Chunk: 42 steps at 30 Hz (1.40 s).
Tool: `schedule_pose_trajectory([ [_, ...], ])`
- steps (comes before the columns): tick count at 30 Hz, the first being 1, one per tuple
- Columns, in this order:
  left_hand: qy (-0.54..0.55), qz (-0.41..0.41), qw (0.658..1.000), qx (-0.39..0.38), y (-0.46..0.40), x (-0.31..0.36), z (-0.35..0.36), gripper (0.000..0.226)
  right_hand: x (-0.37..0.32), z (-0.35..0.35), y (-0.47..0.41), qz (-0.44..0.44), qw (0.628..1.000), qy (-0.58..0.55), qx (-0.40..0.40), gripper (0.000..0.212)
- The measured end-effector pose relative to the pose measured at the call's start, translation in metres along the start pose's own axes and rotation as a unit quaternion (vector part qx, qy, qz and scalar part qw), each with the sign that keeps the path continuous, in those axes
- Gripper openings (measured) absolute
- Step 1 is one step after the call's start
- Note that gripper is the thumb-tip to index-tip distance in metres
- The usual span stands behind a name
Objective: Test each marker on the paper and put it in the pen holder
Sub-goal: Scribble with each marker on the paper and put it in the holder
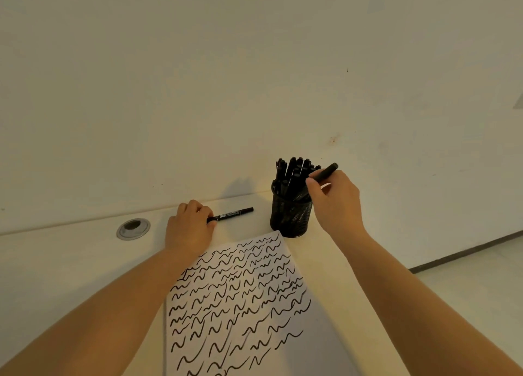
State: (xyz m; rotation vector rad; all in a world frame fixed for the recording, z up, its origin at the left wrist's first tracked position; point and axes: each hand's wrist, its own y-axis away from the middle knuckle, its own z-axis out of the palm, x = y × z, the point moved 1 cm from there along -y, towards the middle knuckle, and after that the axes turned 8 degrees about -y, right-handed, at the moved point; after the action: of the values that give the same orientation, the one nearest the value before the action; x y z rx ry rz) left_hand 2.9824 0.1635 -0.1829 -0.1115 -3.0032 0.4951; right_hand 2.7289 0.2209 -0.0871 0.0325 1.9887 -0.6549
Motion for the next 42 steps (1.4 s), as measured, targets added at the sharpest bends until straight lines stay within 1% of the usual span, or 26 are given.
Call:
schedule_pose_trajectory([
  [1, 0.007, -0.001, 1.0, 0.0, 0.0, 0.0, 0.001, 0.025, 0.0, 0.002, 0.0, -0.01, 1.0, 0.01, 0.003, 0.006],
  [5, 0.03, -0.009, 0.999, -0.004, 0.001, -0.001, 0.004, 0.022, 0.001, 0.016, 0.002, -0.043, 0.995, 0.086, -0.001, 0.036],
  [8, 0.041, -0.015, 0.999, -0.005, 0.002, -0.001, 0.005, 0.021, 0.006, 0.025, 0.005, -0.057, 0.988, 0.141, 0.005, 0.048],
  [10, 0.046, -0.019, 0.999, -0.002, 0.003, -0.002, 0.005, 0.02, 0.009, 0.03, 0.008, -0.07, 0.98, 0.186, -0.004, 0.047],
  [13, 0.049, -0.026, 0.998, 0.007, 0.001, -0.002, 0.006, 0.02, 0.012, 0.035, 0.009, -0.092, 0.969, 0.228, -0.009, 0.039],
  [17, 0.07, -0.04, 0.996, 0.025, 0.002, -0.002, 0.006, 0.018, 0.013, 0.04, 0.013, -0.101, 0.964, 0.245, -0.01, 0.045],
  [19, 0.104, -0.046, 0.993, 0.035, 0.003, 0.0, 0.005, 0.016, 0.014, 0.039, 0.018, -0.097, 0.962, 0.253, -0.022, 0.051],
  [22, 0.164, -0.064, 0.983, 0.052, 0.005, -0.001, -0.003, 0.015, 0.009, 0.037, 0.021, -0.093, 0.952, 0.286, -0.061, 0.058],
  [23, 0.182, -0.07, 0.979, 0.058, 0.005, -0.001, -0.008, 0.016, 0.006, 0.034, 0.021, -0.098, 0.948, 0.296, -0.066, 0.059],
  [25, 0.223, -0.064, 0.97, 0.075, 0.008, 0.003, -0.024, 0.016, -0.004, 0.027, 0.023, -0.119, 0.947, 0.294, -0.048, 0.056],
  [27, 0.274, -0.028, 0.957, 0.095, 0.017, 0.013, -0.043, 0.013, -0.016, 0.019, 0.029, -0.144, 0.957, 0.252, -0.021, 0.05],
  [29, 0.329, 0.012, 0.938, 0.113, 0.035, 0.027, -0.062, 0.007, -0.025, 0.017, 0.041, -0.146, 0.976, 0.16, -0.026, 0.045],
  [31, 0.381, 0.044, 0.917, 0.113, 0.058, 0.039, -0.077, 0.004, -0.034, 0.017, 0.056, -0.111, 0.991, 0.033, -0.065, 0.037],
  [33, 0.411, 0.08, 0.903, 0.094, 0.082, 0.049, -0.088, 0.01, -0.041, 0.018, 0.072, -0.059, 0.988, -0.091, -0.112, 0.021],
  [34, 0.415, 0.097, 0.901, 0.081, 0.093, 0.052, -0.092, 0.014, -0.043, 0.019, 0.08, -0.039, 0.981, -0.14, -0.126, 0.012],
  [35, 0.413, 0.111, 0.901, 0.066, 0.102, 0.055, -0.095, 0.014, -0.045, 0.02, 0.089, -0.024, 0.974, -0.181, -0.132, 0.008],
  [37, 0.401, 0.128, 0.906, 0.046, 0.118, 0.057, -0.098, 0.016, -0.047, 0.022, 0.104, -0.003, 0.963, -0.233, -0.136, 0.013],
  [40, 0.37, 0.135, 0.918, 0.042, 0.132, 0.054, -0.097, 0.014, -0.049, 0.024, 0.121, 0.029, 0.958, -0.253, -0.129, 0.018],
  [42, 0.349, 0.122, 0.928, 0.039, 0.139, 0.051, -0.097, 0.018, -0.05, 0.023, 0.13, 0.051, 0.955, -0.268, -0.114, 0.019],
])
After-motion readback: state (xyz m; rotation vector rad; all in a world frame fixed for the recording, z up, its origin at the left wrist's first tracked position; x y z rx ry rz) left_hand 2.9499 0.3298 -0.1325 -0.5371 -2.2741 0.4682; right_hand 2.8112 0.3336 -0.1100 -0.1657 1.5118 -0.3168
